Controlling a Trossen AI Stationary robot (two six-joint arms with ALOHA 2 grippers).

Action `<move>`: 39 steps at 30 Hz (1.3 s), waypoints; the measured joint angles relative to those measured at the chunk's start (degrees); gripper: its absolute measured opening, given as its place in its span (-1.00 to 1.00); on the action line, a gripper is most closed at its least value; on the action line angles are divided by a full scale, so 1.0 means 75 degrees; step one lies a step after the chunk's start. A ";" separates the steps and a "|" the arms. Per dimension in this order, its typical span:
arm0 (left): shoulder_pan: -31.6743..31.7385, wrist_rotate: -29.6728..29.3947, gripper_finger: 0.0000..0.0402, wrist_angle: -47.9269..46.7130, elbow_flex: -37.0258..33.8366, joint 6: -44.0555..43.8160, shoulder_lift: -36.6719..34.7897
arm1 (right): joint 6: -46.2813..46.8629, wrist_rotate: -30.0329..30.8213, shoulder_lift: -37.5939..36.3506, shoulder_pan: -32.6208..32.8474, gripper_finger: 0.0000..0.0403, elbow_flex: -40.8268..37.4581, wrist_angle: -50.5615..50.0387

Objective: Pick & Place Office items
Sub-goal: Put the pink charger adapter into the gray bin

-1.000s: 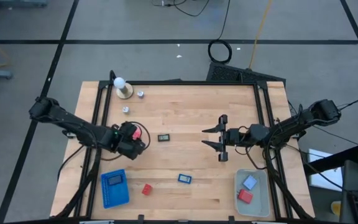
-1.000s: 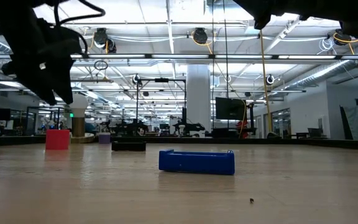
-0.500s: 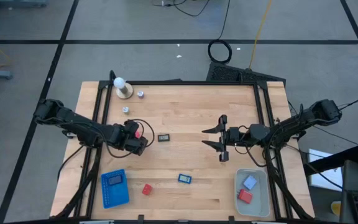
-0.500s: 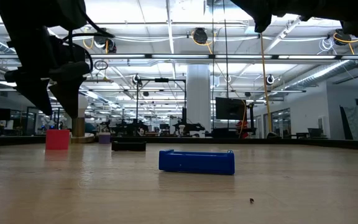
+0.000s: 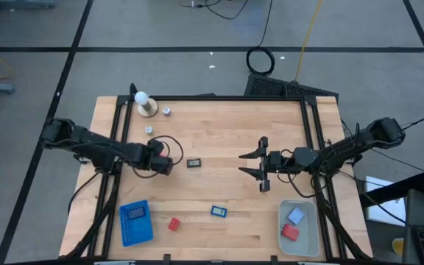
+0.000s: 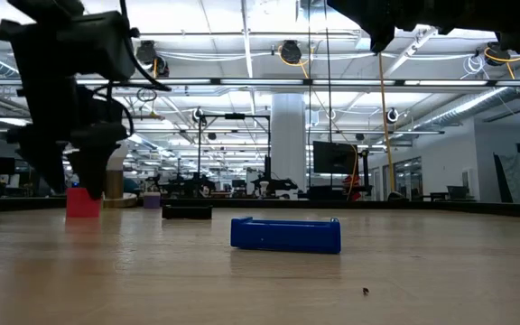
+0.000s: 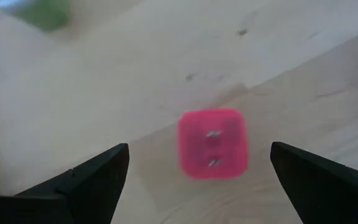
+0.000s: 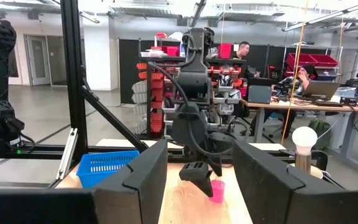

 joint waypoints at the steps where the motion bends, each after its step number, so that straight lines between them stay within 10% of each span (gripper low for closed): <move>1: 0.0069 0.0075 0.97 0.0284 -0.0101 0.0138 0.0000 | 0.0000 0.0000 0.0000 0.0000 -0.15 0.0000 -0.0005; 25: 0.0829 0.0736 0.93 0.1980 -0.0849 0.1769 -0.0014 | 0.0201 -0.0003 0.0000 0.0000 -0.15 0.0000 -0.0009; 39: 0.0815 0.0950 -0.27 0.2203 -0.0847 0.1805 -0.0009 | 0.0187 -0.0003 0.0003 0.0000 -0.15 0.0000 -0.0106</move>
